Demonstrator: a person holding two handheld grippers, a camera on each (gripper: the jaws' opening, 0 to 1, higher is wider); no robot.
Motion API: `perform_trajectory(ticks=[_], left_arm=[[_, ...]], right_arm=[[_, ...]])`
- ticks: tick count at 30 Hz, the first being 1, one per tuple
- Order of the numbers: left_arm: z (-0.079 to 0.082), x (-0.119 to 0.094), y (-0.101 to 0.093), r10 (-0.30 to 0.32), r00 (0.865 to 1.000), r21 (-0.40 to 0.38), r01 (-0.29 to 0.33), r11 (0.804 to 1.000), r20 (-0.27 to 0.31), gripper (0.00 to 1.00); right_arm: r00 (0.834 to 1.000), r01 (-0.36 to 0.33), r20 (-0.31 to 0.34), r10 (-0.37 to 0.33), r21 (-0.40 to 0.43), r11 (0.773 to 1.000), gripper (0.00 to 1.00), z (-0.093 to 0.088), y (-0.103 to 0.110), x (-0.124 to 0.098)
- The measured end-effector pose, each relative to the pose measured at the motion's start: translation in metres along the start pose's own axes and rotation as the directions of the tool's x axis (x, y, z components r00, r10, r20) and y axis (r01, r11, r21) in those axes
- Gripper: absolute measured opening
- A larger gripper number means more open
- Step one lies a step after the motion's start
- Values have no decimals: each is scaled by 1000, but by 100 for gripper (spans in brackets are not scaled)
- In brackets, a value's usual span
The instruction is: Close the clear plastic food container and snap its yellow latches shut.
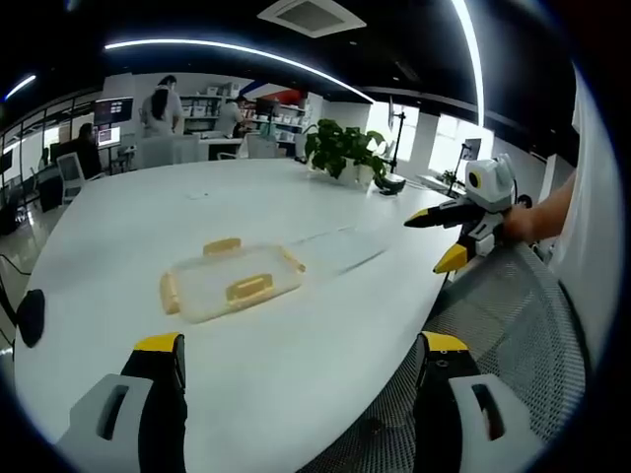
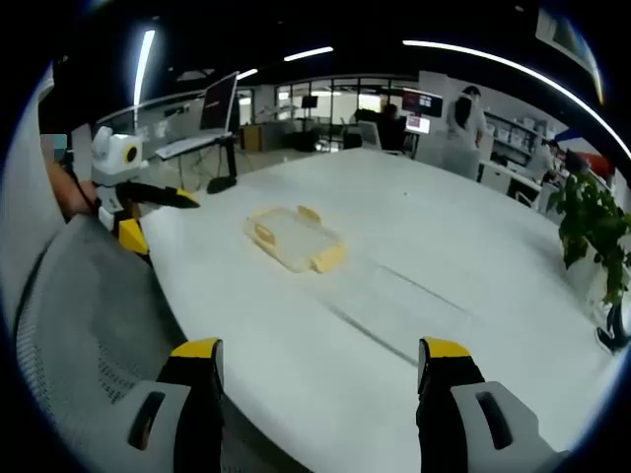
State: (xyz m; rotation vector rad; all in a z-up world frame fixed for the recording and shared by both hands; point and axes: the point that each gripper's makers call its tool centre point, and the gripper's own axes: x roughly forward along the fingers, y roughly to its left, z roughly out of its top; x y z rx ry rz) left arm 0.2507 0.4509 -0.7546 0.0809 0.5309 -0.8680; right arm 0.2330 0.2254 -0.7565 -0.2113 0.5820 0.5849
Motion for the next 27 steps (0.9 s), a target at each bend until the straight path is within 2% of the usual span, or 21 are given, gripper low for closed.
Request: perform_trajectory(ticks=[27], left_arm=[[0, 0, 1, 7, 1000, 3, -7, 1000, -6, 97]], right_arm=[[1000, 4, 3, -4, 5, 1000, 81, 1, -2, 0]])
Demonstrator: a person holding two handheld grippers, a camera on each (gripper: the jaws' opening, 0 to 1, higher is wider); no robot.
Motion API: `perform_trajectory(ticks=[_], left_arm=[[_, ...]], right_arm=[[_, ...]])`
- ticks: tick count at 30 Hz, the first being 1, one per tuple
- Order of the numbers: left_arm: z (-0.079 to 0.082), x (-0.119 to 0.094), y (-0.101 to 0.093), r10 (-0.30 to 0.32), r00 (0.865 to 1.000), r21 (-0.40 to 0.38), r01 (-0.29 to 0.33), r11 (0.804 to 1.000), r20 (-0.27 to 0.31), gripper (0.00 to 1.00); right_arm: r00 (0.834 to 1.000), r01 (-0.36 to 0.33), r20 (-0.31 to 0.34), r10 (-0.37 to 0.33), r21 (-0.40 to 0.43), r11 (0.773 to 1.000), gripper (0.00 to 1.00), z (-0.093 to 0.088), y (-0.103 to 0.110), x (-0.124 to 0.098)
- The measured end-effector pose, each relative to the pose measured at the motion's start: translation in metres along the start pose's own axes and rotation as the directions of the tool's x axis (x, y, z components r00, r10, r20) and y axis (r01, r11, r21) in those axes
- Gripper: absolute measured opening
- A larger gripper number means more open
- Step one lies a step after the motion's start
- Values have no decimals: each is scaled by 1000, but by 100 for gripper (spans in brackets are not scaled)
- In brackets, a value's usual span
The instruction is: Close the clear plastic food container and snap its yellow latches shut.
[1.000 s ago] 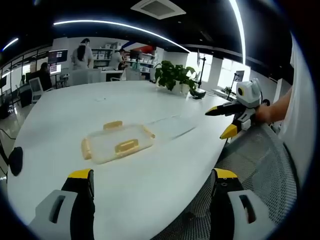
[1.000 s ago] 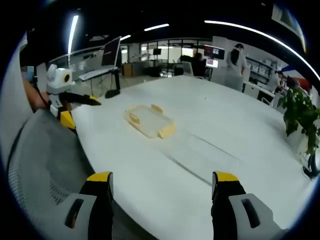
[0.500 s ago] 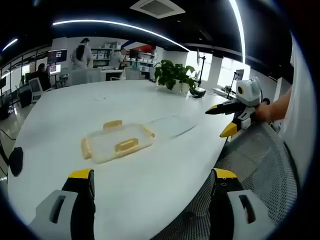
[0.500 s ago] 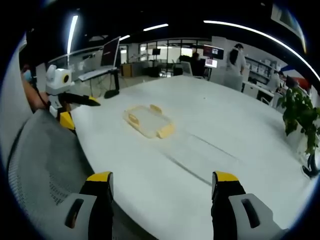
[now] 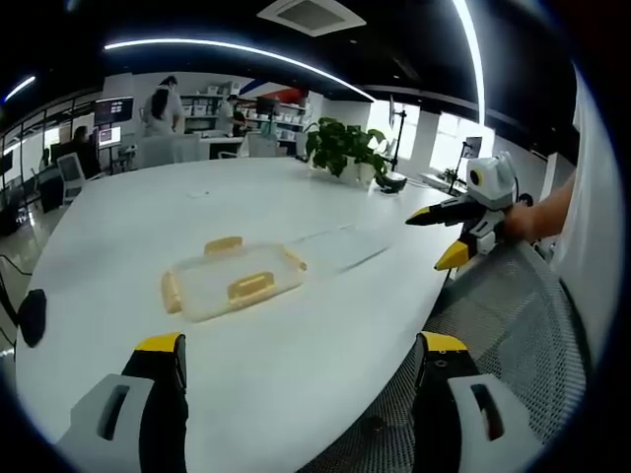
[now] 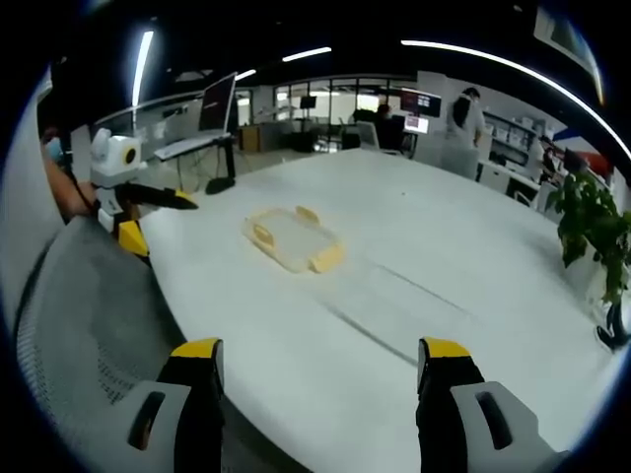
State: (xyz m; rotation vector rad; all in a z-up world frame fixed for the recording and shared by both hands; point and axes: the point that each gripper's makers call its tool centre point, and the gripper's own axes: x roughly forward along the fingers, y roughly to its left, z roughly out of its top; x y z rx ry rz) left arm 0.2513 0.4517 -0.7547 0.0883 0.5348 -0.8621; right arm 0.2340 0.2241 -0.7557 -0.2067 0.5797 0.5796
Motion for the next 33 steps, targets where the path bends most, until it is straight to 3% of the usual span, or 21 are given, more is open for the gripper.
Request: perform_trajectory(ticks=[33], left_arm=[[-2, 0, 0, -3, 1000, 5, 3, 1000, -7, 97]], right_arm=[[1000, 0, -1, 0, -3, 1000, 81, 0, 1, 0]])
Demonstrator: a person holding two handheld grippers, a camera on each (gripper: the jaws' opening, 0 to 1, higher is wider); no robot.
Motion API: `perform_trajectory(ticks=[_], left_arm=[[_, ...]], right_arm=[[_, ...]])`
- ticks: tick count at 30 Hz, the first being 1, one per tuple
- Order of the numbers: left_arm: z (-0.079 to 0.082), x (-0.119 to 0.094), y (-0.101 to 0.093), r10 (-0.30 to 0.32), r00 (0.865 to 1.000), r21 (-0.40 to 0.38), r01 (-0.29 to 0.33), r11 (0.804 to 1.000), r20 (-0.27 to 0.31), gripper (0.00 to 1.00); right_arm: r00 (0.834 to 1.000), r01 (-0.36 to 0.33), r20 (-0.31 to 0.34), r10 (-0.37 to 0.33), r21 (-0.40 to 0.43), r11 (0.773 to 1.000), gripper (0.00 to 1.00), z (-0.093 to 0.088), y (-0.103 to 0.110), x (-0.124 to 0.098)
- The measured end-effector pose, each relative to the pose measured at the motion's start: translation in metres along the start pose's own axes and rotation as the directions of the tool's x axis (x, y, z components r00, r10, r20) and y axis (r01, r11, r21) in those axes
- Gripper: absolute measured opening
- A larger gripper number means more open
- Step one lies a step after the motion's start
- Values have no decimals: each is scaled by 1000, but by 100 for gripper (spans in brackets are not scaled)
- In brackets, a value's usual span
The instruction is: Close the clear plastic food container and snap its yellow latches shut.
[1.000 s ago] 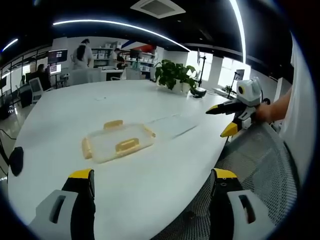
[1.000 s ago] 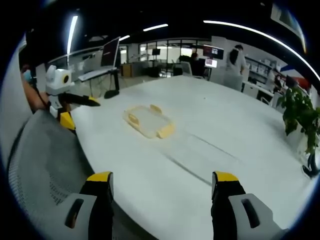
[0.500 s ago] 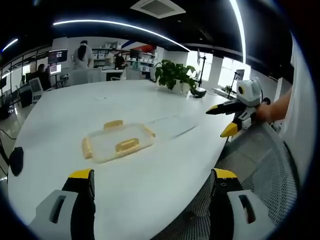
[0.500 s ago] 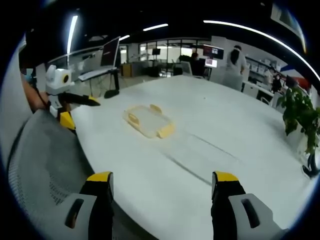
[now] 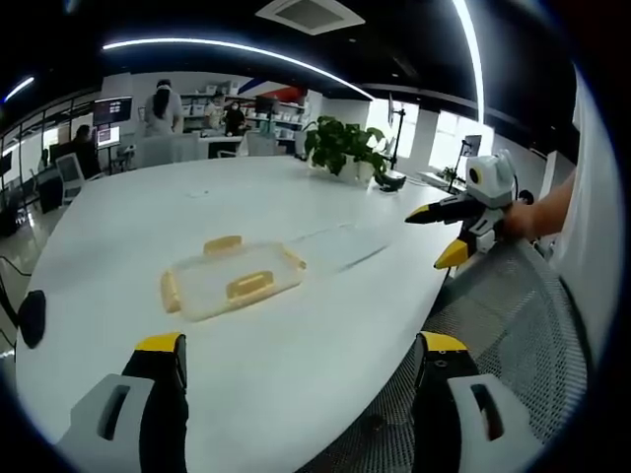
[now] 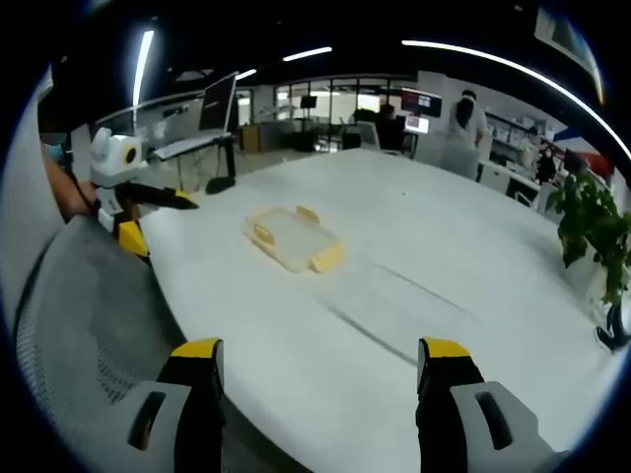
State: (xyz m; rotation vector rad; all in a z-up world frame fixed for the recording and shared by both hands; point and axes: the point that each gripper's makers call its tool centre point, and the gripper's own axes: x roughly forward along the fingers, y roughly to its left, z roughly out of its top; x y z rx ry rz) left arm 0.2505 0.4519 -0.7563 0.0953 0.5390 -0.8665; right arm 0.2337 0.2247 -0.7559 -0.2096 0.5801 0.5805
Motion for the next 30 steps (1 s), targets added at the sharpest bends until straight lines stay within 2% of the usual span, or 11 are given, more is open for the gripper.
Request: perform_trajectory(ticks=[10, 20, 30], left_arm=[[0, 0, -1, 3, 1000, 22, -3, 1000, -11, 97], [3, 0, -3, -10, 1000, 32, 11, 999, -16, 96], [13, 4, 4, -21, 1000, 56, 22, 998, -19, 95]], right_arm=[[1000, 5, 19, -6, 18, 1000, 81, 5, -2, -3], [1000, -18, 8, 18, -25, 1000, 81, 9, 1, -1], [999, -33, 11, 33, -67, 997, 81, 24, -2, 6]])
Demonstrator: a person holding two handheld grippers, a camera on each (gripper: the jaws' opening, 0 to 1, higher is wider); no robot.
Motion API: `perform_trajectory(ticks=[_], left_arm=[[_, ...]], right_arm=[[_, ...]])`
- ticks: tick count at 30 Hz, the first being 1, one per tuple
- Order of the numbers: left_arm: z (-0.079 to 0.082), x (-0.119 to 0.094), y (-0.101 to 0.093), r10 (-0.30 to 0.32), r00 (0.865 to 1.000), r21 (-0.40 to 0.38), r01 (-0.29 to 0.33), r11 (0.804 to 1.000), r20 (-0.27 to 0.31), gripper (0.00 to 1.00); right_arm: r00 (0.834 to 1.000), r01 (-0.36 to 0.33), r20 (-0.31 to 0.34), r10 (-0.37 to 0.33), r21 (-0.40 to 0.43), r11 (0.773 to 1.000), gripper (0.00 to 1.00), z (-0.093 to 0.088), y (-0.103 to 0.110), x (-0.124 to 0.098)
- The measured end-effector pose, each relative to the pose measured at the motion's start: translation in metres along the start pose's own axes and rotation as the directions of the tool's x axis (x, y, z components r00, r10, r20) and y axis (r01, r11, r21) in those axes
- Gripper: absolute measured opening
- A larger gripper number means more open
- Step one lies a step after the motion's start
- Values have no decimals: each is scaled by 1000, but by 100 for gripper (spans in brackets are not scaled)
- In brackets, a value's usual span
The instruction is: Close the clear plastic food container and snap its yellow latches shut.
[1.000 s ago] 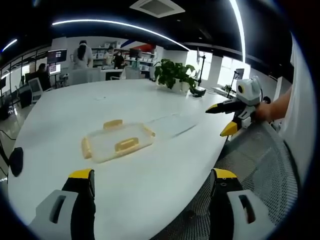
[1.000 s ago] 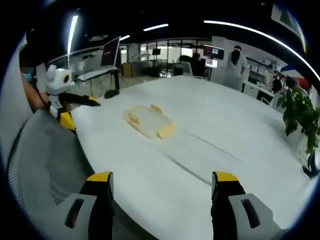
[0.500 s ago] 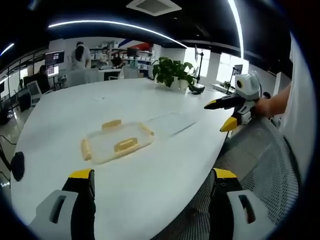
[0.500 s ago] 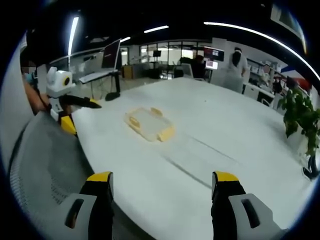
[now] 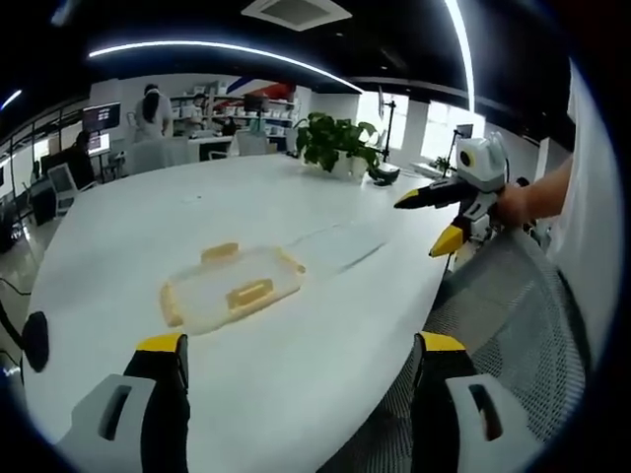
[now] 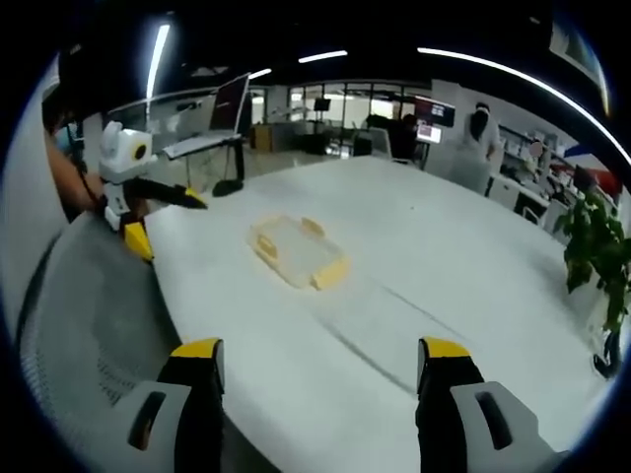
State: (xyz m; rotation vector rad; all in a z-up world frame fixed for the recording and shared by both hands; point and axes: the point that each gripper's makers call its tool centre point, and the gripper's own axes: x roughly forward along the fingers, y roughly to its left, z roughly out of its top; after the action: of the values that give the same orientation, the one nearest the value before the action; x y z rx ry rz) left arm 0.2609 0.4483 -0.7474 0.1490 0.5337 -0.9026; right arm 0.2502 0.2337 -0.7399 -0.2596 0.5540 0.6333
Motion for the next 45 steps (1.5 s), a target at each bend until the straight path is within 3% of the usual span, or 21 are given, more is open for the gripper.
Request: perform_trajectory(ticks=[12, 29, 45], left_arm=[[-4, 7, 5, -15, 999, 24, 15, 1000, -32, 93], [5, 17, 23, -16, 999, 56, 19, 998, -50, 92], [10, 32, 34, -35, 996, 95, 42, 995, -83, 90]], right_arm=[[1000, -30, -10, 30, -23, 999, 78, 7, 2, 12], [997, -68, -33, 67, -47, 997, 77, 12, -1, 27], [995, -101, -30, 99, -69, 993, 76, 31, -3, 49]])
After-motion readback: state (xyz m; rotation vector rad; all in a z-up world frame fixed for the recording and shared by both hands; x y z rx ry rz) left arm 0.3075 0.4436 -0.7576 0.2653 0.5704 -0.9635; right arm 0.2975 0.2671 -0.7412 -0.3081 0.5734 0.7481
